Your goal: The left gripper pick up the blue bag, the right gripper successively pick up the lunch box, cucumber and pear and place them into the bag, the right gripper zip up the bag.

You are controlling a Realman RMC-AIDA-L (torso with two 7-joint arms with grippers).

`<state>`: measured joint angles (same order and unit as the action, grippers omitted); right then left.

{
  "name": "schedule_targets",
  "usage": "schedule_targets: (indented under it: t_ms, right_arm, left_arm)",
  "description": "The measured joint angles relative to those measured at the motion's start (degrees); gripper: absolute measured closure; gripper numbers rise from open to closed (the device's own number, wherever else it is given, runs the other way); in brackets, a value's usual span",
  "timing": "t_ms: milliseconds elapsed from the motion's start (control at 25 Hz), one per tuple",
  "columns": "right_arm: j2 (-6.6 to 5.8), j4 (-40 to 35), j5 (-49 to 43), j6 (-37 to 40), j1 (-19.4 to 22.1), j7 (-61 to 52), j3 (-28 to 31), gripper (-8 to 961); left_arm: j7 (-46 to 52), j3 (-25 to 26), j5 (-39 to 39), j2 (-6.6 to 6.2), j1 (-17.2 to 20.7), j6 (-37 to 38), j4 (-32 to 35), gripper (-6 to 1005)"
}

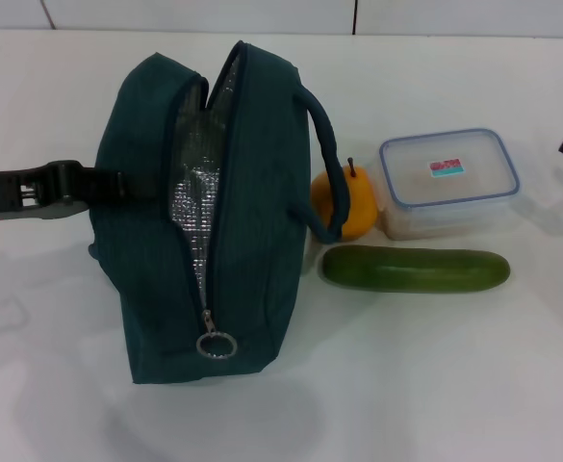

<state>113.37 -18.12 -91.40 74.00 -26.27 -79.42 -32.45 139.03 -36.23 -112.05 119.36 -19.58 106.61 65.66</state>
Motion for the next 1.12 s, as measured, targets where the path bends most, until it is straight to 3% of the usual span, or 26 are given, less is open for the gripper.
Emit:
schedule_targets:
  t_ms: [760,1120]
  right_arm:
    - [1.25,4.79,0.13,-4.57,-4.29,-11.12,-0.14,82]
    - [1.88,8.44,-0.31,-7.36,-6.67,-11.15,-0.55,115]
  left_arm:
    - [0.67,-1.98,0.58,0.08,-0.71,0.00,0.02,960]
    - [1.62,-3.81,0.75,0.06,-1.36,-0.08,2.56,960]
